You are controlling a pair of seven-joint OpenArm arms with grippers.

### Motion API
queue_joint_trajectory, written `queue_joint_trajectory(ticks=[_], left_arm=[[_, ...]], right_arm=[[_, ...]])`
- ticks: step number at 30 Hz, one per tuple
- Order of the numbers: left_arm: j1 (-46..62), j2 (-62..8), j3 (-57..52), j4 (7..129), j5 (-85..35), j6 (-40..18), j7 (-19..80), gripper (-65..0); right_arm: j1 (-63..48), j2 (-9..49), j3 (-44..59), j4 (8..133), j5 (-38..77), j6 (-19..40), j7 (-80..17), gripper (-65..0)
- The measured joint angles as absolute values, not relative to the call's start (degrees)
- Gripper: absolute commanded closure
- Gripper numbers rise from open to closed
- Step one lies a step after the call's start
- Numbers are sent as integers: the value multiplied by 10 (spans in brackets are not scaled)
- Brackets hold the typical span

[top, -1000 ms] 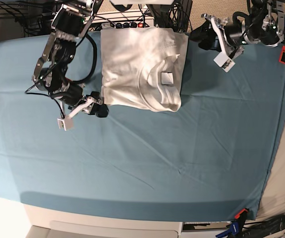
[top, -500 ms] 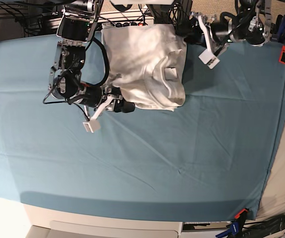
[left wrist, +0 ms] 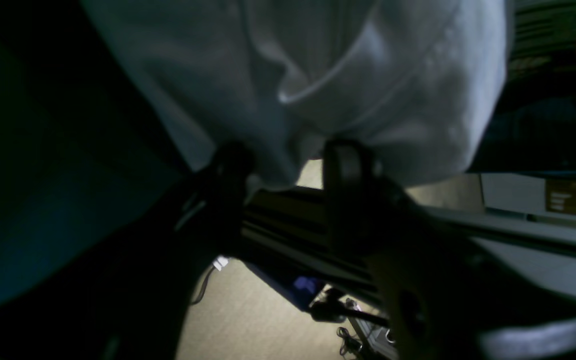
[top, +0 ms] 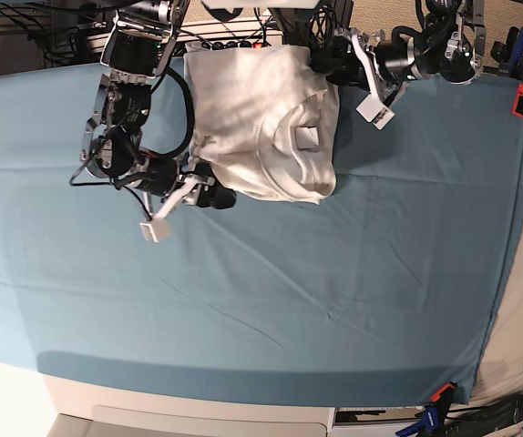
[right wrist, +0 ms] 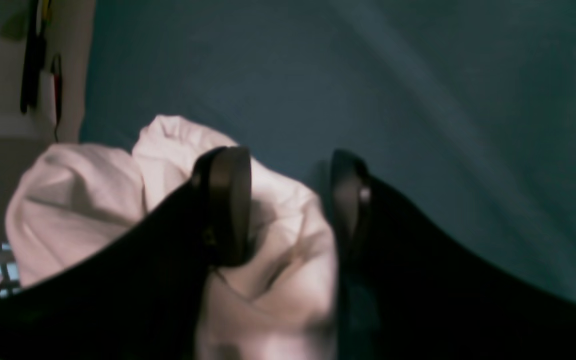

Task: Fold the T-shirt properly
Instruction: 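Grasp opposite sides of the folded shirt with both grippers, then pull the folded shirt with both grippers to square and flatten it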

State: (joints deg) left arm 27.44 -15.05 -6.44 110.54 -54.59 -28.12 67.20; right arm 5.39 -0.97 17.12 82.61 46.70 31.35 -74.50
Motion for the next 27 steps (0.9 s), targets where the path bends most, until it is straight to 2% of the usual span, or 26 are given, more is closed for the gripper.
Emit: queue_joint_trajectory(ticks=[2, 4, 5, 7, 27], left_arm=[[274, -151, -64, 1105, -540, -281, 670, -134], [274, -151, -64, 1105, -540, -281, 669, -13], [274, -151, -64, 1105, -540, -282, 667, 0], [274, -150, -64, 1105, -534, -281, 666, 0], [212, -158, -64, 1103, -465, -281, 660, 0]], right_arm=[[54, -8, 173, 826, 467, 314, -743, -164], [54, -4, 173, 826, 466, 313, -742, -76], [54, -2, 173, 826, 466, 314, -741, -37], [54, -2, 173, 826, 458, 314, -741, 0], [14, -2, 175, 841, 470, 314, -748, 0]])
